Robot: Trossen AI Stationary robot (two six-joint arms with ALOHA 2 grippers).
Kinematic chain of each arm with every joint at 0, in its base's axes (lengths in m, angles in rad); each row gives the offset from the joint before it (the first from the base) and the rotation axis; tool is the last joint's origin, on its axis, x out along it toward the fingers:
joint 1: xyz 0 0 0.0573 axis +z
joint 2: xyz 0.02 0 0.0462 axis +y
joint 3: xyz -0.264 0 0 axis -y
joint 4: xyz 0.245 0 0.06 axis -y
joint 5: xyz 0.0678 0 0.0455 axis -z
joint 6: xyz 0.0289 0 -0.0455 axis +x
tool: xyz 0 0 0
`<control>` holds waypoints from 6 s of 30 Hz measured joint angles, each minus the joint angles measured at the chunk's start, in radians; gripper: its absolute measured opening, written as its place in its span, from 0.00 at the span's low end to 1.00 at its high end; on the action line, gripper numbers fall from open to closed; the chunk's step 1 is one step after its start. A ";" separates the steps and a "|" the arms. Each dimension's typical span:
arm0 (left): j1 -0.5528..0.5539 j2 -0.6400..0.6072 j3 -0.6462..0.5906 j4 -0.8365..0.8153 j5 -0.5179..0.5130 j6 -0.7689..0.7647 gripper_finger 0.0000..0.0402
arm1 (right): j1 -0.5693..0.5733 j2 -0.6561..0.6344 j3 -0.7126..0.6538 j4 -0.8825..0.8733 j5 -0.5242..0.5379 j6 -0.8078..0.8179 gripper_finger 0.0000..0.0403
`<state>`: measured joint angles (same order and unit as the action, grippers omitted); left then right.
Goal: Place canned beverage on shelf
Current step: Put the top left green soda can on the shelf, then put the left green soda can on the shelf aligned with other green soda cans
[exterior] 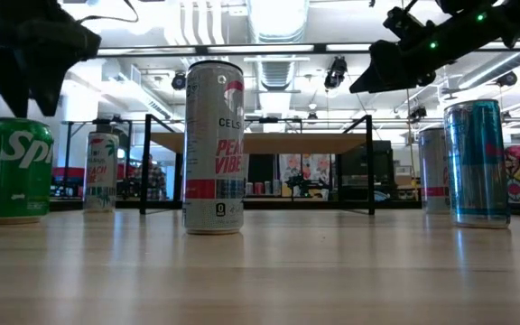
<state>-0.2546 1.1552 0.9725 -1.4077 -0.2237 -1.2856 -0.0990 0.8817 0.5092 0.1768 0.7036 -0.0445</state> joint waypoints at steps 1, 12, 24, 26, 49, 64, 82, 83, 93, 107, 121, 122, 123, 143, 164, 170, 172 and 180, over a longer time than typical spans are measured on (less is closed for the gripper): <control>0.000 -0.006 -0.009 0.000 0.000 -0.007 0.97 | 0.000 0.004 0.002 0.000 0.000 0.000 0.82; 0.000 -0.054 -0.123 0.116 0.048 0.001 0.97 | 0.000 0.017 0.000 -0.015 0.000 0.043 0.82; 0.000 -0.058 -0.180 0.176 0.053 0.046 0.72 | 0.000 0.020 -0.001 -0.038 0.001 0.045 0.82; 0.000 -0.058 -0.180 0.190 0.050 0.046 0.71 | 0.000 0.020 -0.001 -0.039 0.001 0.045 0.82; 0.001 0.042 0.057 0.157 -0.025 0.338 0.75 | 0.000 0.020 -0.002 -0.068 0.000 0.087 0.82; 0.102 0.339 0.653 -0.170 -0.133 0.561 0.76 | 0.000 0.020 -0.002 -0.068 -0.005 0.092 0.82; 0.515 0.583 1.127 -0.165 -0.130 1.152 0.75 | 0.000 0.020 -0.002 -0.131 -0.042 0.114 0.82; 0.537 0.595 1.143 -0.165 -0.126 1.178 0.75 | 0.000 0.020 -0.002 -0.131 -0.042 0.112 0.82; 0.744 0.689 1.237 -0.164 -0.076 1.427 0.75 | -0.001 0.020 -0.001 -0.127 -0.041 0.099 0.82; 0.951 0.707 1.226 -0.117 0.053 1.561 0.75 | -0.128 0.033 -0.007 -0.128 -0.057 0.093 0.82; 1.059 0.822 1.231 -0.050 0.106 1.704 0.75 | -0.202 0.115 -0.008 -0.028 -0.087 0.089 0.82; 1.062 0.829 1.232 -0.048 0.113 1.714 0.75 | -0.202 0.115 -0.007 -0.023 -0.102 0.085 0.82; 1.066 0.834 1.232 -0.046 0.122 1.726 0.75 | -0.202 0.115 -0.006 -0.018 -0.114 0.078 0.82; 1.071 0.849 1.372 -0.085 0.186 1.716 0.85 | -0.203 0.115 0.021 0.001 -0.132 0.041 0.82; 1.010 0.699 1.375 -0.163 0.111 1.403 0.85 | -0.203 0.115 0.021 0.019 -0.139 -0.002 0.82; 0.880 0.640 1.373 -0.164 0.027 1.345 0.85 | -0.203 0.115 0.021 0.017 -0.163 -0.007 0.82; 0.834 0.622 1.370 -0.165 0.024 1.323 0.85 | -0.203 0.115 0.021 0.017 -0.163 -0.008 0.82; 0.612 0.557 1.332 -0.163 -0.096 1.199 0.85 | -0.203 0.114 0.021 0.007 -0.185 -0.040 0.82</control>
<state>0.3579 1.7125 2.3041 -1.5707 -0.3197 -0.0865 -0.3019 0.9953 0.5304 0.1837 0.5188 -0.0846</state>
